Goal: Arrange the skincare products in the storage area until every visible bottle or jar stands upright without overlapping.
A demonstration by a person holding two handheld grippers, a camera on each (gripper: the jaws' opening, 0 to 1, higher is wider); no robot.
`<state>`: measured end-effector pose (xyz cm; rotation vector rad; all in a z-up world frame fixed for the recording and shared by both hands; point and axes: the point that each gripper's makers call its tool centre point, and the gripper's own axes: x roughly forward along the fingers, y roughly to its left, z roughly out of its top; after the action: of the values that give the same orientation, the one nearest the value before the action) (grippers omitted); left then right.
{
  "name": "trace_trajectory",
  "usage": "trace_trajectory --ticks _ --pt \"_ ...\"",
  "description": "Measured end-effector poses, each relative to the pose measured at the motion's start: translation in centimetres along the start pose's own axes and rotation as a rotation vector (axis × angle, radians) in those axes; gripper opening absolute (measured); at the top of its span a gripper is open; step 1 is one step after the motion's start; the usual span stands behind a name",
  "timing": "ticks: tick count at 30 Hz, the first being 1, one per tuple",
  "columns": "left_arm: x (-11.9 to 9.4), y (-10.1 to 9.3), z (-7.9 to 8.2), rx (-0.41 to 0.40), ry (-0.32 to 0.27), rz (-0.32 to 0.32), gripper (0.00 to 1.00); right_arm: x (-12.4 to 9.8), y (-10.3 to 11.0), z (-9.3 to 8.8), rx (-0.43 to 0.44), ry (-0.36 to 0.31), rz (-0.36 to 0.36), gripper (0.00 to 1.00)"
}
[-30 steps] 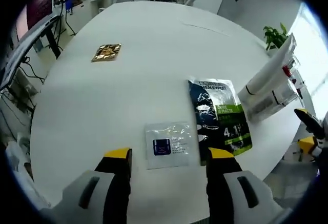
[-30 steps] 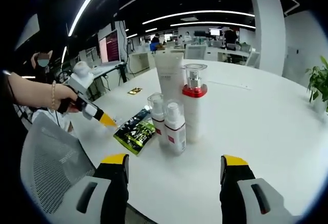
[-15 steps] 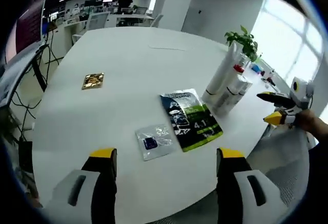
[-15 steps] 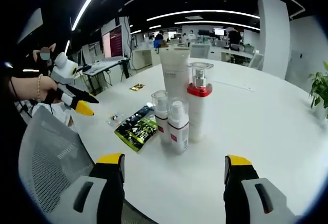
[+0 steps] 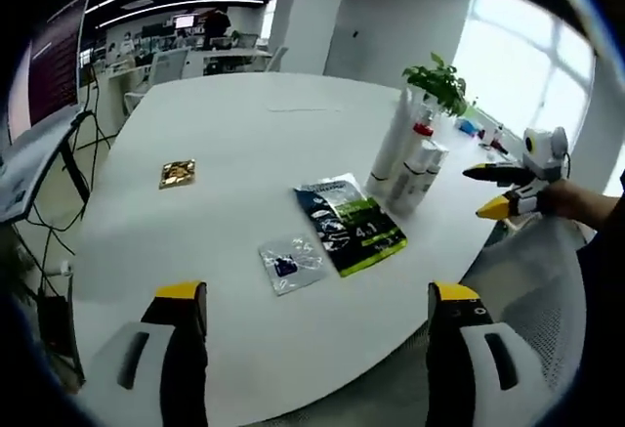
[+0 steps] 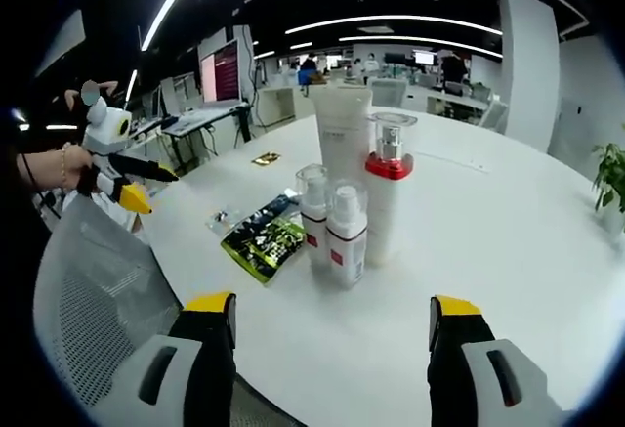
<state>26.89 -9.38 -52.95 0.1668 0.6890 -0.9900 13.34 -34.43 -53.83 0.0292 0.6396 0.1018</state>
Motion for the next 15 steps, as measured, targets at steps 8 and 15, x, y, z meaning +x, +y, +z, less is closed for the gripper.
trace_trajectory --ticks 8,15 --pt "0.24 -0.1 0.23 -0.041 -0.029 -0.001 0.87 0.23 0.49 -0.39 -0.014 0.028 0.02 0.87" --pt "0.32 -0.32 0.02 -0.034 -0.009 -0.007 0.88 0.49 0.64 -0.67 -0.023 0.043 0.03 0.89"
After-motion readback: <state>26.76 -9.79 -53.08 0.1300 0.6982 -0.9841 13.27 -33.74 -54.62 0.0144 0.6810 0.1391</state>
